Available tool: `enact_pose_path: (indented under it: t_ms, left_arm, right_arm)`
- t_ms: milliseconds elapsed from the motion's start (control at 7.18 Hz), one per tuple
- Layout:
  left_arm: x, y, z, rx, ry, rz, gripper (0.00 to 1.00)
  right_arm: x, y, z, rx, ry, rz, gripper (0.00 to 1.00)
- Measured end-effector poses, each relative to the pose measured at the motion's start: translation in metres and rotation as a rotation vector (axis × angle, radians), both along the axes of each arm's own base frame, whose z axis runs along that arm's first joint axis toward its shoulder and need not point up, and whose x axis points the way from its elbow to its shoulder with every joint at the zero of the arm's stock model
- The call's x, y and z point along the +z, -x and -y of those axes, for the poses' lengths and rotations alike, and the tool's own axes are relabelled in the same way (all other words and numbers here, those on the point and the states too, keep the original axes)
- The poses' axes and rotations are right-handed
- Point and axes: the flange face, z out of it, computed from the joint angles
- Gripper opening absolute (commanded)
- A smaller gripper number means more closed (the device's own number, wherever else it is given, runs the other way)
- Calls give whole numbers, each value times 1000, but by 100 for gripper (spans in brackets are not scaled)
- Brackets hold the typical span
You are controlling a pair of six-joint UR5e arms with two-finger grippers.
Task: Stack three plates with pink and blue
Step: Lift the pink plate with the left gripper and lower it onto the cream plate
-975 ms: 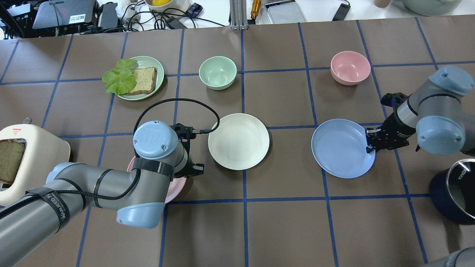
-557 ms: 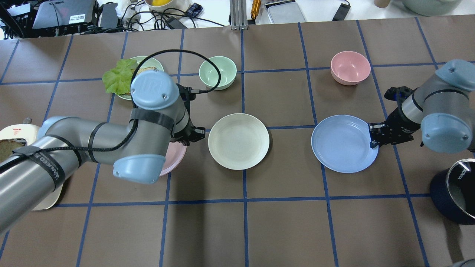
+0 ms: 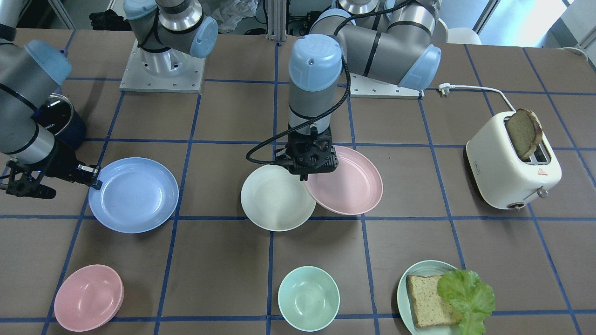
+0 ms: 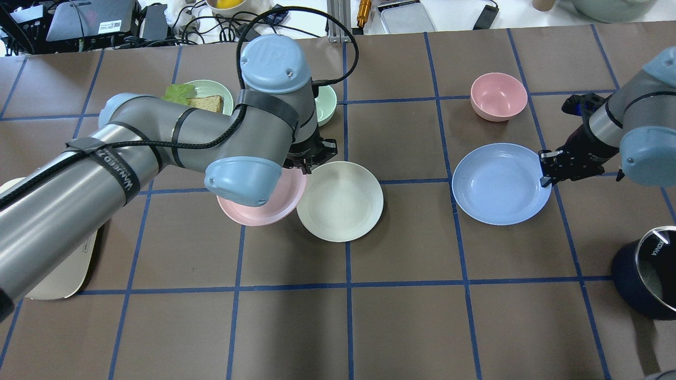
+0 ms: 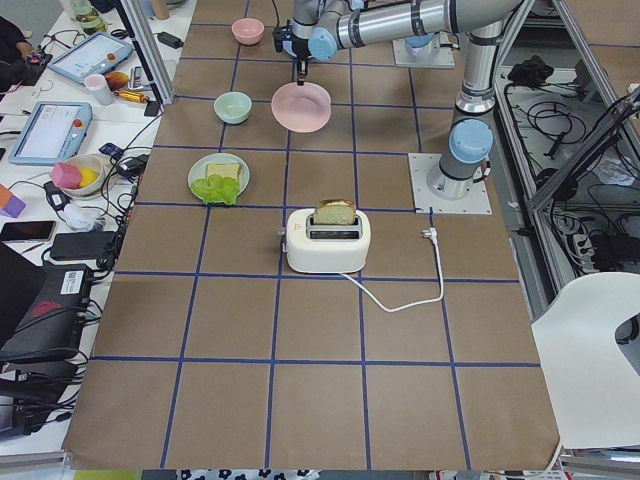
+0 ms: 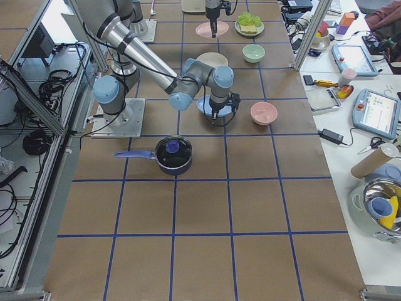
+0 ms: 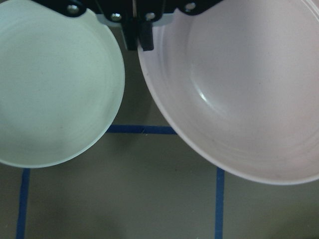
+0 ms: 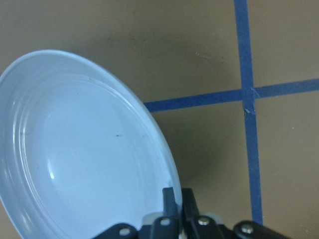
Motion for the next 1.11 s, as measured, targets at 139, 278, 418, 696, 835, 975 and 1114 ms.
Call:
enact_pose_path:
  t_ms: [139, 278, 418, 696, 835, 975, 1114]
  left_arm:
    - [-4, 28, -2, -3, -9, -1, 0]
    - [-10, 58, -11, -28, -24, 6, 0]
    - [-21, 85, -18, -50, -38, 12, 0]
    - [-40, 115, -11, -61, -49, 18, 0]
    - [-51, 123, -3, -63, -55, 23, 0]
    - [-62, 127, 2, -64, -65, 31, 0]
    - [-72, 129, 4, -66, -75, 39, 99]
  right_arm:
    - [7, 4, 9, 2, -2, 0, 0]
    - [13, 6, 13, 3, 0, -1, 0]
    - [19, 6, 15, 5, 4, -3, 0]
    - [25, 6, 18, 6, -2, -1, 0]
    - [28, 6, 19, 7, -3, -1, 0]
    - [32, 6, 21, 10, 2, -4, 0]
    - [37, 6, 25, 15, 11, -8, 0]
